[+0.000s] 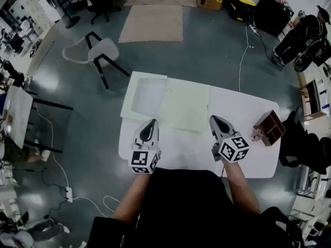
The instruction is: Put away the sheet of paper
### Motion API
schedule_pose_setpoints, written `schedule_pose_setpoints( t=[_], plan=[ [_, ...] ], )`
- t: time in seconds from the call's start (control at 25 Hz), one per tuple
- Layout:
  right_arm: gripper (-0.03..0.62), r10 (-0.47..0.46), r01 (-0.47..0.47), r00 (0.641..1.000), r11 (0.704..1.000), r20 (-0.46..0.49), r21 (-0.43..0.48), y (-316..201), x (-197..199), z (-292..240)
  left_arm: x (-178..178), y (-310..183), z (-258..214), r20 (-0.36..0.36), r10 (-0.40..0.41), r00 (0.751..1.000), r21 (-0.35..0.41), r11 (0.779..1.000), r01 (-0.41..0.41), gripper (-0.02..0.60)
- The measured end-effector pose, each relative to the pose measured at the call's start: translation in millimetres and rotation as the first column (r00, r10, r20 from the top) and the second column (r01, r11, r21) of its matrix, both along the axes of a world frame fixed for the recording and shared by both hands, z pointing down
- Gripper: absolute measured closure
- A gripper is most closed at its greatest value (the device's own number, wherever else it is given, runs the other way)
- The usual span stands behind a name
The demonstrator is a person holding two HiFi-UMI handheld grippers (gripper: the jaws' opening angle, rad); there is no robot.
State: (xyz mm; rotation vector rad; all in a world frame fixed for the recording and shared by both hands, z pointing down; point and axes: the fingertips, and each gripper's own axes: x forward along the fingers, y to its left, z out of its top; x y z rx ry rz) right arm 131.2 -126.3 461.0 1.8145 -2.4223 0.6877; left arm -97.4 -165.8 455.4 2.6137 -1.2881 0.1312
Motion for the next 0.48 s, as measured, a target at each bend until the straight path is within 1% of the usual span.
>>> schedule_pose_setpoints(
  t=[0.24,0.36,0.48],
  plan=[
    [0.594,0.018,-0.016,0.997,0.999,-0.069,0.038,-3.0,13.8,-10.2,6.2,-2.1,-12.3,0.013,-0.021,1.0,0.028,0.999,0.021,0.577],
    [0.594,0.028,-0.022,0.992,0.998,-0.122,0.057,-5.6,17.2,-15.6,1.6,-3.8,-16.7,0.026,-0.036,0.999,0.04,0.999,0.035,0.577],
    [0.594,0.033,-0.023,0.988,0.997,-0.153,0.068,-7.1,18.7,-17.9,-4.3,-3.9,-18.2,0.033,-0.054,0.998,0.045,0.998,0.053,0.577]
  ],
)
